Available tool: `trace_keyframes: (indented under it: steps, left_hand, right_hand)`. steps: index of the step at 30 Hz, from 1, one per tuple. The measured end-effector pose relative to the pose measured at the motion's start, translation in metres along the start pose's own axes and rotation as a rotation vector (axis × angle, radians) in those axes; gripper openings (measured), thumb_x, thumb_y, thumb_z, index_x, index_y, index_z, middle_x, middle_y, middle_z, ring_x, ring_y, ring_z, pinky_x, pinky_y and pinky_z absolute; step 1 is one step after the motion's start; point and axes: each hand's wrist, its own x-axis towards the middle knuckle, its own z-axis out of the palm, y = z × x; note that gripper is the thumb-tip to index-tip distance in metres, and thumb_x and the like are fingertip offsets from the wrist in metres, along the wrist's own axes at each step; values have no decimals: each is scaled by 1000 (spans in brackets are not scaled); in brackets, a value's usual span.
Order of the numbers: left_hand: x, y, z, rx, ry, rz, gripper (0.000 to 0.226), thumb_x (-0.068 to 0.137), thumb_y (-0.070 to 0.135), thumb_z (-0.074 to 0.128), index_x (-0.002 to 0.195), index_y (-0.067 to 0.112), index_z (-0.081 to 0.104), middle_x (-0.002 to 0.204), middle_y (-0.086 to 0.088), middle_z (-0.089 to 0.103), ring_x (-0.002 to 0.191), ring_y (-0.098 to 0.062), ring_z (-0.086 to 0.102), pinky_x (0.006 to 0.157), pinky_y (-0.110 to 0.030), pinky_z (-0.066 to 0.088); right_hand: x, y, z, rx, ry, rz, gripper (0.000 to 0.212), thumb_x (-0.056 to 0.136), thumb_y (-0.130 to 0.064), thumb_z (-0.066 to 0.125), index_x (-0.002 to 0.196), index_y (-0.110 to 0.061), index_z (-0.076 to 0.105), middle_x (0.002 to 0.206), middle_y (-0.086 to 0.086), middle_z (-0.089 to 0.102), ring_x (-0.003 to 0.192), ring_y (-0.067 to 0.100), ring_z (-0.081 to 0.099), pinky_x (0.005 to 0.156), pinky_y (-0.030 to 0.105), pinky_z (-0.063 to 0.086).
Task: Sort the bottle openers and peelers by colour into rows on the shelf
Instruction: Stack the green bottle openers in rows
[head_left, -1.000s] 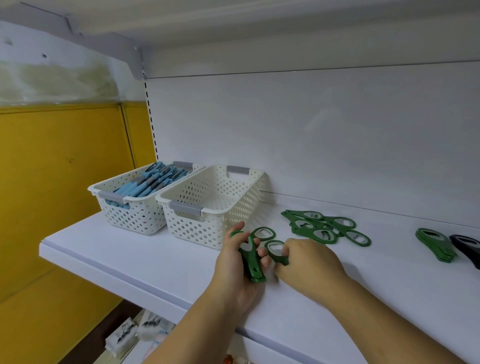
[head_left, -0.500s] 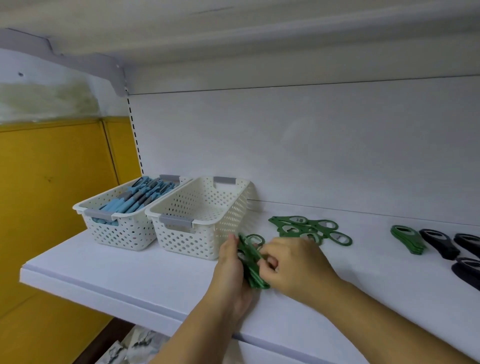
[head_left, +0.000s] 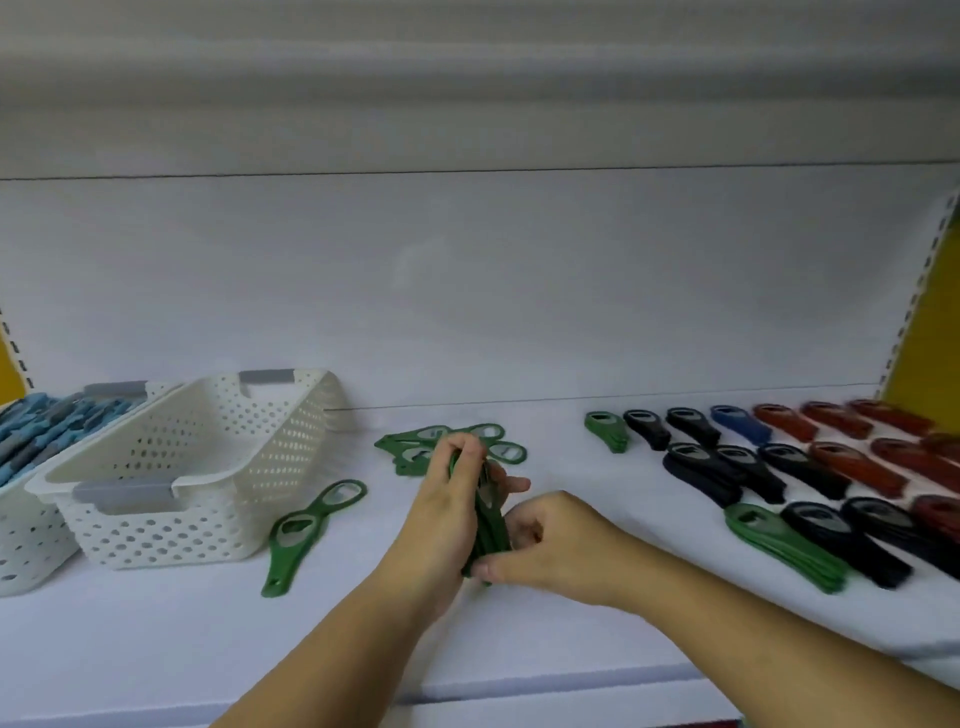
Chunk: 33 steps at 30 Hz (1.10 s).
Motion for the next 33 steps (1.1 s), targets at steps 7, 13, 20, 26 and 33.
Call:
trace_keyframes:
  steps: [7,13,20,26,33]
  left_hand:
    - [11,-20,45,304,-279,236,33,92,61,28,92,33,45,77,12,56,92,-14,61,85,-40,52]
    - [27,-34,53,438,-534,288,34,83,51,49,114,39,42,94,0,51,88,-16,54,79,-29,48]
    - [51,-38,47,471,-677,242,66,75,2,77,123,43,56,110,-1,58,104,-12,58,86,-21,51]
    - [56,-50,42,375,-581,310,56,60,31,80,111,48,65,109,13,62,102,-20,65,81,-24,55]
    - [56,-54,35,359,-611,460,59,61,33,81,117,41,63,114,17,60,101,-8,63,78,-16,52]
  right_hand:
    - [-17,22,-33,133,71,40,9,76,-13,73,69,-12,67,64,-18,61,66,4,58,66,18,44]
    - [-22,38,-54,44,139,90,10,74,-20,67,64,-22,63,63,-5,58,63,8,50,60,25,39]
    - [-22,57,-56,0,152,53,36,79,-22,69,72,-57,66,104,1,72,84,17,64,73,32,47]
    - [-16,64,-53,-57,170,36,9,74,-39,72,67,-35,67,93,5,71,77,17,60,70,37,49]
    - [-13,80,-52,-141,196,36,52,65,-55,70,69,-4,60,67,16,58,61,21,51,58,33,38]
